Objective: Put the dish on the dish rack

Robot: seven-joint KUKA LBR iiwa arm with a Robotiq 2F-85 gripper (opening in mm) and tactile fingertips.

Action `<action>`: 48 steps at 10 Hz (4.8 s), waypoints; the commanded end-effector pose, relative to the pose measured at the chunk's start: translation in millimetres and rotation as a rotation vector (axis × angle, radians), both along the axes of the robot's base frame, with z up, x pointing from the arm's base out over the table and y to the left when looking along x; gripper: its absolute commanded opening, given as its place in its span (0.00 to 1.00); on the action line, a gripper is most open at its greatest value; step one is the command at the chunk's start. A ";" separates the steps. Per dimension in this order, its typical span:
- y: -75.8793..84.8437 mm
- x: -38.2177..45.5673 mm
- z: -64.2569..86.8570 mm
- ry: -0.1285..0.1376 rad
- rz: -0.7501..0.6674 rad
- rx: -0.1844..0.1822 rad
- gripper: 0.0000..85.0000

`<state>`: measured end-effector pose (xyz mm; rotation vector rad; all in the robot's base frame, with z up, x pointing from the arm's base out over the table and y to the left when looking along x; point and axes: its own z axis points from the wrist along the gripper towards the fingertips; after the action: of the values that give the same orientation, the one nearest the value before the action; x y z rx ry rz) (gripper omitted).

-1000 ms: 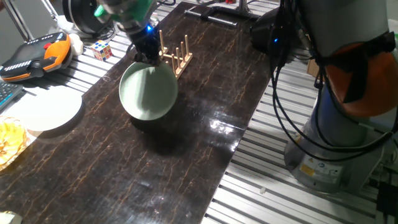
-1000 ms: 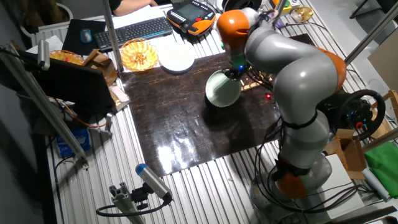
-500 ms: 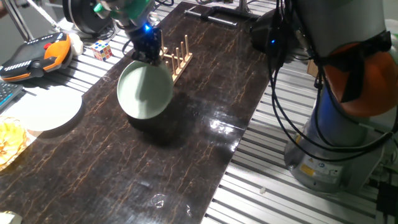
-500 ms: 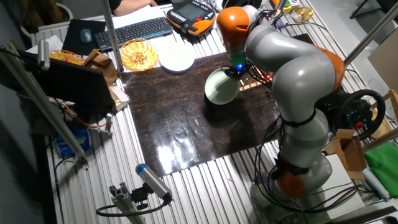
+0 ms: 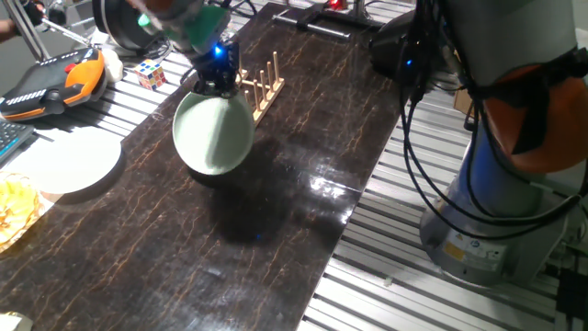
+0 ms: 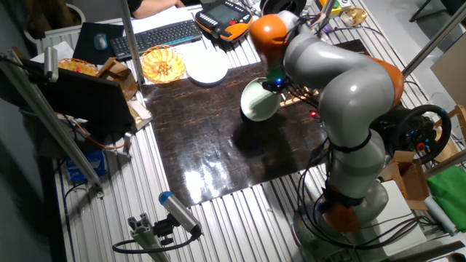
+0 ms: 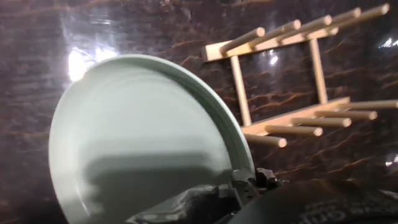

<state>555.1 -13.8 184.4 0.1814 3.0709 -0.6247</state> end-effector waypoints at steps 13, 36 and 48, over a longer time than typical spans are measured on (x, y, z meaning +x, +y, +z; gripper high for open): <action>-115.1 22.0 113.0 0.000 0.115 -0.275 0.02; -187.1 19.1 138.3 0.043 0.042 -0.385 0.02; -194.2 43.2 112.5 -0.004 -0.005 -0.467 0.02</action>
<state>598.6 -207.6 295.9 0.1814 2.8159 -1.3059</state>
